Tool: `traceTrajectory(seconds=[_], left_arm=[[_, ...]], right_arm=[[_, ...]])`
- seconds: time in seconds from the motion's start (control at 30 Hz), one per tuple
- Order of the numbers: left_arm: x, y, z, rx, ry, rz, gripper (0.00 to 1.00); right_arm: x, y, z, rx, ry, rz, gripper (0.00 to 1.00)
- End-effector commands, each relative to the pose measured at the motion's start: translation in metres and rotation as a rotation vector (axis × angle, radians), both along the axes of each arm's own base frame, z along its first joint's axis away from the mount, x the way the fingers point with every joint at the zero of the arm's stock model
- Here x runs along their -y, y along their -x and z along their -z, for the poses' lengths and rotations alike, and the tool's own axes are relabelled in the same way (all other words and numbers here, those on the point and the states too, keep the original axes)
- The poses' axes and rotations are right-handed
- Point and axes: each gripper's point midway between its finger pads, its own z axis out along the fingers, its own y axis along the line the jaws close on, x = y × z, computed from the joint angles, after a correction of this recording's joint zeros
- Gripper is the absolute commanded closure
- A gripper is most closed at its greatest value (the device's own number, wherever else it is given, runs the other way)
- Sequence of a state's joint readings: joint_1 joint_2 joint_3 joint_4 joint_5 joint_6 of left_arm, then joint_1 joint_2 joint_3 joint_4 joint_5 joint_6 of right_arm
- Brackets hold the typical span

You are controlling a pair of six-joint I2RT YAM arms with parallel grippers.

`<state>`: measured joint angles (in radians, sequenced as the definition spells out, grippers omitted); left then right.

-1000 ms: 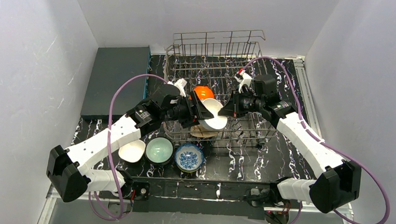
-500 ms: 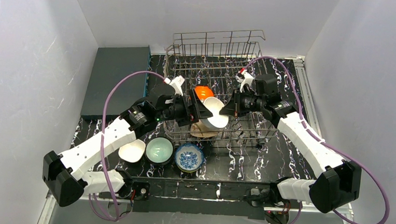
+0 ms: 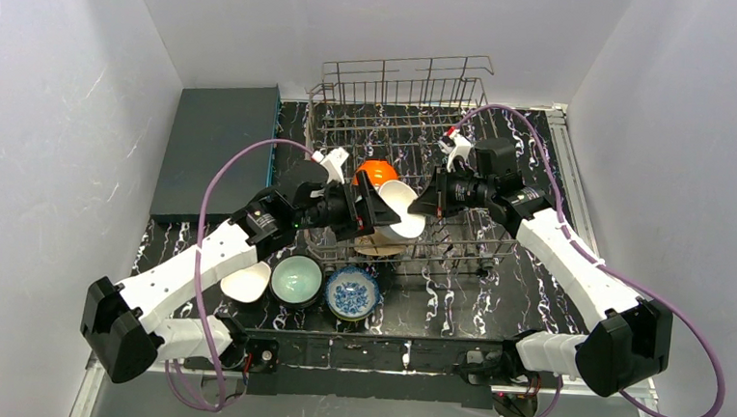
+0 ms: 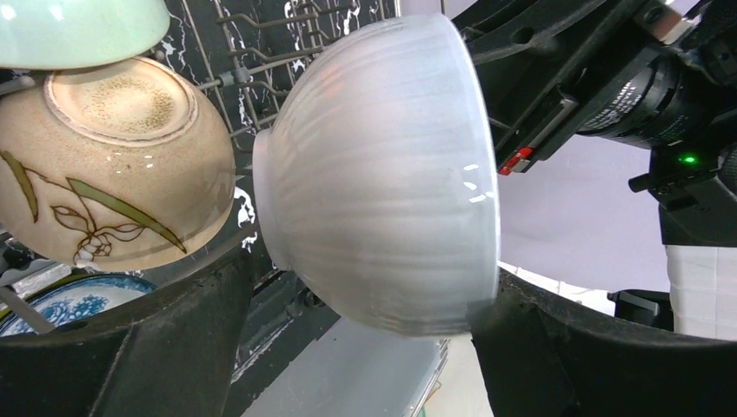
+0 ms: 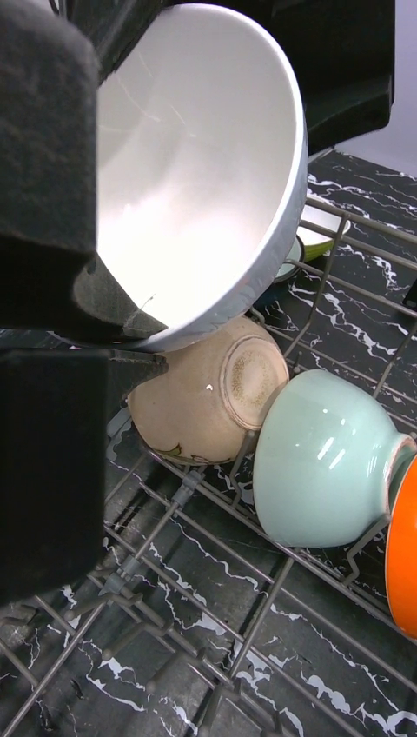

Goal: Load the bowls into the dish rack
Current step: Place the bowl in the dish rack.

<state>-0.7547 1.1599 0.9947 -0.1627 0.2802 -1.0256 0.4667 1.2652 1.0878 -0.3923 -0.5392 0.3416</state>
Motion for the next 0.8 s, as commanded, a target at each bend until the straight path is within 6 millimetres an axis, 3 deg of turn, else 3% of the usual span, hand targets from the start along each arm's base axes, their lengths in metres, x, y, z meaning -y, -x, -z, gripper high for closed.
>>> traceTrajectory(seconds=[0.0, 0.17, 0.33, 0.43, 0.63, 0.77], left_arm=[[0.011, 0.002, 0.002, -0.025, 0.060, 0.039, 0.17], [0.012, 0.001, -0.002, -0.028, 0.058, 0.038, 0.33], [0.006, 0.000, -0.006, -0.003, 0.054, 0.012, 0.64], [0.000, 0.000, -0.005, 0.007, 0.046, -0.010, 0.74], [-0.011, -0.003, -0.005, 0.047, 0.009, -0.049, 0.84], [-0.016, -0.007, -0.011, 0.101, 0.002, -0.048, 0.85]], right_arm=[[-0.009, -0.001, -0.026, 0.054, -0.082, -0.031, 0.99], [-0.008, 0.000, -0.025, 0.054, -0.080, -0.027, 0.99], [-0.008, 0.000, -0.022, 0.050, -0.076, -0.026, 0.99], [-0.008, -0.001, -0.022, 0.052, -0.076, -0.025, 0.96], [-0.007, -0.002, -0.023, 0.053, -0.062, -0.017, 0.46], [-0.003, -0.004, -0.021, 0.058, -0.041, 0.000, 0.29]])
